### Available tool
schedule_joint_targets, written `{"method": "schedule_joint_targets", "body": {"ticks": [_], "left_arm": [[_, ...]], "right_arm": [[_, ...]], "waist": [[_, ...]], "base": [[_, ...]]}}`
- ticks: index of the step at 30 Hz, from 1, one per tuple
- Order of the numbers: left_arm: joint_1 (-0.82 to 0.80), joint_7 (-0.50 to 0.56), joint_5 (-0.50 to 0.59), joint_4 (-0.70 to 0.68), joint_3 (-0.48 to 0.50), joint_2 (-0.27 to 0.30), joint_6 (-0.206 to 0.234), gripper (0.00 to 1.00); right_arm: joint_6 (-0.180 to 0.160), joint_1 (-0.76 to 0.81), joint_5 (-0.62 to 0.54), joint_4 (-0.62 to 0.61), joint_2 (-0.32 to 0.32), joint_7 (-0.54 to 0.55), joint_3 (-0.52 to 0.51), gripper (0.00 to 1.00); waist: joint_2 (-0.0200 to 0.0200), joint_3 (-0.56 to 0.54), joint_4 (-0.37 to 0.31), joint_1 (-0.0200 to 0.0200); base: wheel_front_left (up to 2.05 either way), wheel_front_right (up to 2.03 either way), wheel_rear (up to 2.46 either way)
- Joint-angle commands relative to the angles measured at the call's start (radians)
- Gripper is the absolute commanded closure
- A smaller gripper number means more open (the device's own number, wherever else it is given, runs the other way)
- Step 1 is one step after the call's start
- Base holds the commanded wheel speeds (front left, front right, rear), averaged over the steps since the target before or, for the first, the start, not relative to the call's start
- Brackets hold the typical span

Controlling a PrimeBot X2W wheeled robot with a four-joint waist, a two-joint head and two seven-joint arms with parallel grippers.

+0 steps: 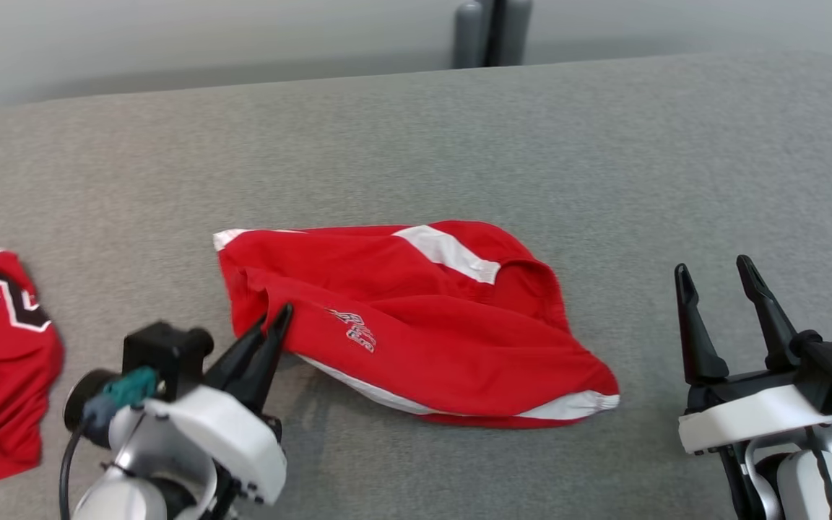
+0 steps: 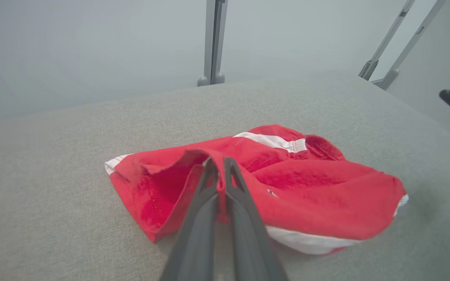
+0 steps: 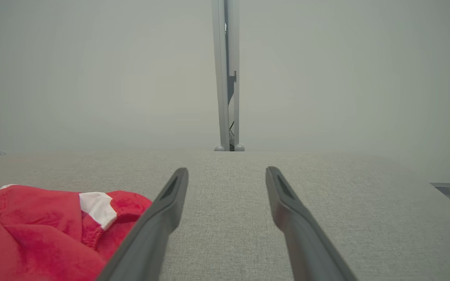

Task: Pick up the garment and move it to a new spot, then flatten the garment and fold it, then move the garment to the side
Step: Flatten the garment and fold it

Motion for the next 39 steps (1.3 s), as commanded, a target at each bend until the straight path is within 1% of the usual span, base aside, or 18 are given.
{"method": "schedule_joint_targets", "body": {"ticks": [1, 4, 5, 7, 8, 12, 15, 16, 17, 18, 21, 24, 25, 29, 31, 32, 34, 39], "left_arm": [[-0.048, 0.013, -0.001, 0.045, -0.001, -0.005, -0.01, 1.0], [-0.118, 0.034, -0.022, 0.166, -0.002, -0.025, -0.026, 1.0], [-0.142, 0.035, -0.044, 0.208, 0.001, -0.045, -0.033, 1.0], [-0.184, 0.043, -0.043, 0.306, -0.003, -0.055, -0.045, 1.0], [-0.205, 0.039, -0.06, 0.349, 0.001, -0.073, -0.051, 1.0], [-0.268, 0.029, -0.071, 0.517, 0.001, -0.096, -0.072, 1.0], [-0.297, 0.01, -0.076, 0.597, -0.002, -0.114, -0.088, 1.0], [-0.307, 0.001, -0.075, 0.614, -0.002, -0.118, -0.094, 0.95], [-0.315, -0.014, -0.068, 0.627, -0.003, -0.12, -0.096, 0.84], [-0.32, -0.029, -0.064, 0.637, -0.006, -0.126, -0.097, 0.0], [-0.327, -0.084, -0.054, 0.638, -0.005, -0.137, -0.103, 0.0], [-0.317, -0.155, -0.041, 0.611, 0.006, -0.143, -0.093, 0.0], [-0.317, -0.155, -0.041, 0.611, 0.006, -0.143, -0.093, 0.0], [-0.277, -0.251, -0.029, 0.555, 0.04, -0.141, -0.06, 0.0], [-0.258, -0.307, -0.018, 0.52, 0.065, -0.134, -0.034, 0.0], [-0.224, -0.361, -0.014, 0.487, 0.091, -0.128, -0.011, 0.0], [-0.19, -0.41, -0.011, 0.452, 0.12, -0.119, 0.01, 0.0], [-0.102, -0.482, -0.004, 0.372, 0.181, -0.094, 0.041, 0.0]], "right_arm": [[0.0, -0.009, 0.01, 0.003, -0.005, 0.002, 0.008, 0.0], [0.0, -0.019, 0.02, 0.015, -0.005, -0.006, 0.023, 0.0], [0.0, -0.022, 0.022, 0.017, -0.004, -0.009, 0.025, 0.0], [0.0, -0.023, 0.027, 0.024, -0.005, -0.015, 0.025, 0.0], [0.0, -0.025, 0.03, 0.026, -0.004, -0.017, 0.025, 0.0], [0.0, -0.03, 0.035, 0.036, -0.004, -0.026, 0.026, 0.0], [0.0, -0.031, 0.039, 0.041, -0.004, -0.031, 0.024, 0.0], [0.0, -0.032, 0.039, 0.042, -0.004, -0.032, 0.023, 0.0], [0.0, -0.031, 0.039, 0.043, -0.004, -0.034, 0.02, 0.0], [0.0, -0.031, 0.038, 0.044, -0.004, -0.036, 0.016, 0.0], [0.0, -0.034, 0.03, 0.044, -0.004, -0.039, 0.012, 0.0], [0.0, -0.039, 0.021, 0.041, -0.005, -0.038, 0.007, 0.0], [0.0, -0.039, 0.021, 0.041, -0.005, -0.038, 0.007, 0.0], [0.0, -0.043, 0.011, 0.032, -0.005, -0.038, 0.005, 0.0], [0.0, -0.043, 0.006, 0.028, -0.005, -0.039, 0.003, 0.0], [0.0, -0.04, -0.001, 0.024, -0.004, -0.038, 0.003, 0.0], [0.0, -0.037, -0.01, 0.018, -0.005, -0.035, 0.003, 0.0], [0.0, -0.021, -0.03, 0.01, -0.005, -0.028, 0.0, 0.0]], "waist": [[-0.0001, 0.011, -0.044, 0.0], [-0.0001, 0.022, -0.095, 0.0], [-0.0001, 0.027, -0.11, 0.0], [-0.0001, 0.036, -0.137, 0.0], [-0.0001, 0.042, -0.15, 0.0], [-0.0001, 0.061, -0.183, 0.0], [-0.0001, 0.068, -0.191, 0.0], [-0.0001, 0.07, -0.191, 0.0], [-0.0001, 0.071, -0.189, 0.0], [-0.0001, 0.072, -0.185, 0.0], [-0.0001, 0.07, -0.167, 0.0], [-0.0001, 0.062, -0.145, 0.0], [-0.0001, 0.062, -0.145, 0.0], [-0.0001, 0.048, -0.114, 0.0], [-0.0001, 0.042, -0.097, 0.0], [-0.0001, 0.031, -0.082, 0.0], [-0.0001, 0.022, -0.068, 0.0], [-0.0001, -0.007, -0.035, 0.0]], "base": [[0.0, 0.0, 0.0], [0.0, 0.0, 0.0], [0.0, 0.0, 0.0], [0.0, 0.0, 0.0], [0.0, 0.0, 0.0], [0.0, 0.0, 0.0], [0.0, 0.0, 0.0], [0.0, 0.0, 0.0], [0.0, 0.0, 0.0], [0.0, 0.0, 0.0], [0.0, 0.0, 0.0], [0.0, 0.0, 0.0], [0.0, 0.0, 0.0], [0.0, 0.0, 0.0], [0.0, 0.0, 0.0], [0.0, 0.0, 0.0], [0.0, 0.0, 0.0], [0.0, 0.0, 0.0]]}}
